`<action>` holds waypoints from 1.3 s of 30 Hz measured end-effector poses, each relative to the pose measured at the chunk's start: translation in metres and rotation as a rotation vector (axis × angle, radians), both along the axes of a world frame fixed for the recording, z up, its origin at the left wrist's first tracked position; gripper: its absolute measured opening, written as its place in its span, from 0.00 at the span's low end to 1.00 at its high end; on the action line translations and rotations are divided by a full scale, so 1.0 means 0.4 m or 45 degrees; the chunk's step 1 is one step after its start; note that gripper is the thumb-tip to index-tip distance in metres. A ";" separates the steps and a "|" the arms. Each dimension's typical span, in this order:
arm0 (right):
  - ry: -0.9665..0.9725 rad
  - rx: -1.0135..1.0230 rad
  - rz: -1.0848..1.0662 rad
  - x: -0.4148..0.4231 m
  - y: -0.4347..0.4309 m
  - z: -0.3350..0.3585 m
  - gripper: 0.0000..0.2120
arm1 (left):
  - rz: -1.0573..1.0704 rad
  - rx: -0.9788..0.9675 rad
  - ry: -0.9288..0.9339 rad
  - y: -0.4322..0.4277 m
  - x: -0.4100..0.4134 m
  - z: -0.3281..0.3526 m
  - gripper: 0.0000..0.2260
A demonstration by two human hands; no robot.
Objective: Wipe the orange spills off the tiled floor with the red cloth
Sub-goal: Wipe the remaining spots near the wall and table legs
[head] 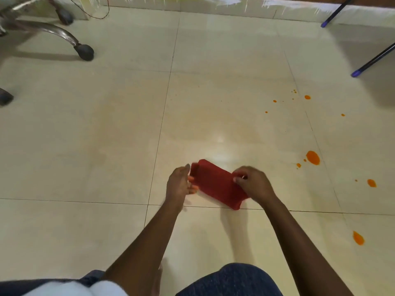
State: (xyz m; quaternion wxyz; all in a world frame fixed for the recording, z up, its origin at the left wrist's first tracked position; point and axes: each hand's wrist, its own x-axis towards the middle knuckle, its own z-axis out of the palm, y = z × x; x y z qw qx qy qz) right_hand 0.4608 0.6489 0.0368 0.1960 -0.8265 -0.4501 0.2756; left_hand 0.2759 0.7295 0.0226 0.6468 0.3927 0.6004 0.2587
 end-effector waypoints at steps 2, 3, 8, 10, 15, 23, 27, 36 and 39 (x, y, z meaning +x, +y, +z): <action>-0.420 0.183 -0.052 0.010 0.016 -0.022 0.12 | 0.021 0.059 -0.001 0.019 0.019 -0.004 0.09; -0.534 0.251 -0.001 -0.003 0.019 -0.039 0.13 | 0.009 0.108 0.040 0.017 0.016 -0.014 0.10; -0.572 0.059 0.671 -0.082 0.027 -0.186 0.21 | -0.659 0.648 0.789 -0.030 -0.080 -0.146 0.22; -0.498 -0.049 0.780 -0.070 0.056 -0.230 0.25 | -0.936 0.850 0.997 -0.033 -0.113 -0.196 0.33; -0.513 -0.173 -0.026 -0.057 0.049 -0.289 0.26 | -1.241 0.969 1.229 -0.003 -0.172 -0.267 0.45; -0.428 -0.097 0.338 -0.182 0.098 -0.271 0.23 | -1.348 0.789 1.317 0.004 -0.160 -0.235 0.48; -0.246 -0.379 -0.145 -0.078 0.077 -0.230 0.25 | -1.441 0.802 1.372 -0.012 -0.130 -0.181 0.50; -0.422 -0.341 0.084 -0.043 0.040 -0.254 0.33 | -1.583 0.821 1.347 0.083 -0.037 -0.156 0.45; -0.441 -0.302 -0.085 -0.018 -0.002 -0.266 0.32 | -1.572 0.838 1.306 0.105 0.004 -0.158 0.46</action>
